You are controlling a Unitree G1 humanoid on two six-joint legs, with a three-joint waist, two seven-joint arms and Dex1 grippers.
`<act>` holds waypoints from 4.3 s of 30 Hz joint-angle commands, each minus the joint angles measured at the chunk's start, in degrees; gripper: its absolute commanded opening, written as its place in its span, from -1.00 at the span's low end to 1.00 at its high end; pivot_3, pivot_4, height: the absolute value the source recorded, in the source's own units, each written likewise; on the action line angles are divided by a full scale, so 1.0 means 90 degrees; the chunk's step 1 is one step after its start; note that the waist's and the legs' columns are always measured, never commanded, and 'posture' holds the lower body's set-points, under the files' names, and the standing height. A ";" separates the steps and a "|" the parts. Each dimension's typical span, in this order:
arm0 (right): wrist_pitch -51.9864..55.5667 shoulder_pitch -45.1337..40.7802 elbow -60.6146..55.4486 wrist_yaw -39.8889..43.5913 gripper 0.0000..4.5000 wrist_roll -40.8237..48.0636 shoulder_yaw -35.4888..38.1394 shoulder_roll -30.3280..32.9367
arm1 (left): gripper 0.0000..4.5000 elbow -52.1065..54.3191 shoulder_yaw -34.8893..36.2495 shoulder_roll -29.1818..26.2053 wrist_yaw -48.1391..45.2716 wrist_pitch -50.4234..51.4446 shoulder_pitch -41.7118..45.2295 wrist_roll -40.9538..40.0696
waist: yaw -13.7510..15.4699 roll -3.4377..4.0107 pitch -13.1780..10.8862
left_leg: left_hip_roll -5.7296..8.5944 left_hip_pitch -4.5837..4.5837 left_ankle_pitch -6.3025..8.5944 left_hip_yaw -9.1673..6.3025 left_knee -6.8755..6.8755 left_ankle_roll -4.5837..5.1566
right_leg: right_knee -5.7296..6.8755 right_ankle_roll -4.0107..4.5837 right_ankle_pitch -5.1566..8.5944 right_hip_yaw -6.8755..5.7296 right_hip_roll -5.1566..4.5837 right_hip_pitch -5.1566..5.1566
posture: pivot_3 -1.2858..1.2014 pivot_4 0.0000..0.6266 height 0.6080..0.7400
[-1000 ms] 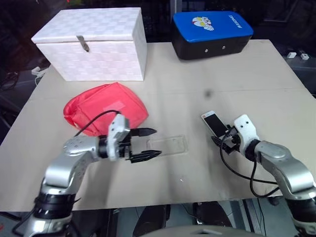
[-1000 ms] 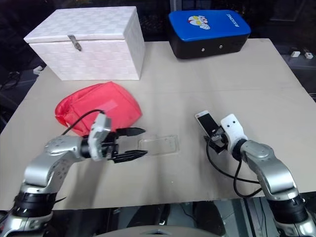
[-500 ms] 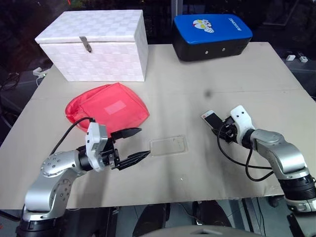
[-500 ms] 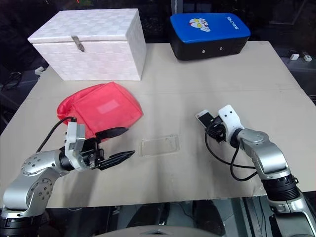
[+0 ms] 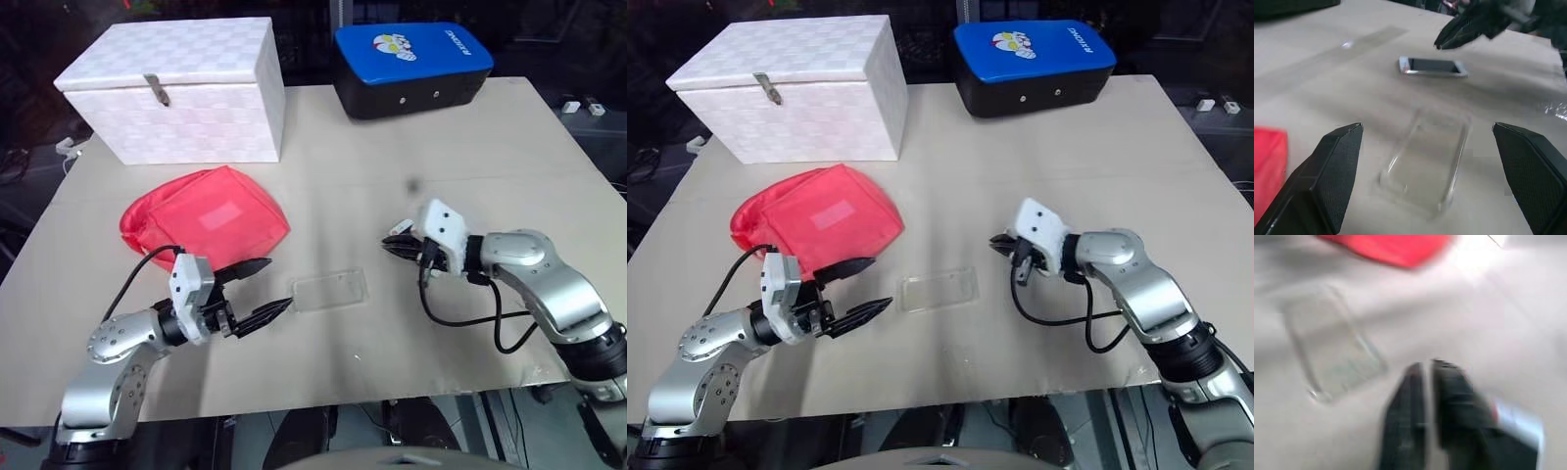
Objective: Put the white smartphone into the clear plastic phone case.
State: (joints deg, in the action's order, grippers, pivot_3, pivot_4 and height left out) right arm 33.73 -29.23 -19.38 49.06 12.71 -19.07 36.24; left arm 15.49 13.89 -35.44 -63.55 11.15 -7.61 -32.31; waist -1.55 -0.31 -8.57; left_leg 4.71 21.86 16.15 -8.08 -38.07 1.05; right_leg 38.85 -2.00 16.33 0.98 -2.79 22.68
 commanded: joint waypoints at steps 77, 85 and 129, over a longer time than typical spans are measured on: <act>-0.0260 -0.1175 -0.0076 0.2252 0.23 -0.2066 -0.2371 0.0256 | 0.93 -0.0609 0.0460 -0.0384 -0.0829 -0.1302 -0.1062 -0.0131 | 0.0100 0.0004 -0.0033 | 0.0003 0.0019 0.0001 -0.0014 0.0079 0.0002 | -0.0095 -0.0001 0.0000 -0.0017 -0.0011 0.0012 | 0.03 -0.52 1.00; 0.0025 -0.1246 0.0129 0.2467 0.23 -0.2335 -0.2609 0.0164 | 0.93 -0.0604 0.0405 -0.0342 -0.0846 -0.1312 -0.1023 -0.0112 | 0.0102 0.0002 -0.0029 | 0.0003 0.0013 0.0001 -0.0014 0.0079 0.0002 | -0.0095 -0.0001 0.0000 -0.0017 -0.0011 0.0009 | 0.03 -0.52 1.00; 0.1337 0.0787 -0.1742 0.1552 0.97 -0.0043 0.0210 0.0546 | 0.93 -0.0852 -0.0510 -0.0408 -0.1083 -0.1317 -0.0153 0.0322 | 0.0067 -0.0018 0.0015 | 0.0004 0.0003 0.0001 -0.0013 0.0072 0.0002 | -0.0077 -0.0001 -0.0001 -0.0012 -0.0011 0.0001 | 0.03 -0.52 1.00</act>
State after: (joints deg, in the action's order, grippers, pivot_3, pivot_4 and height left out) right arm 47.00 -22.54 -32.71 63.88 11.47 -17.93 40.77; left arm 6.21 9.46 -38.49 -72.48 -0.30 -9.03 -29.36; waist -0.95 -0.47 -8.44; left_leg 4.74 21.89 16.16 -8.19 -37.42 1.07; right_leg 38.19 -2.01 16.32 0.87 -2.88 22.69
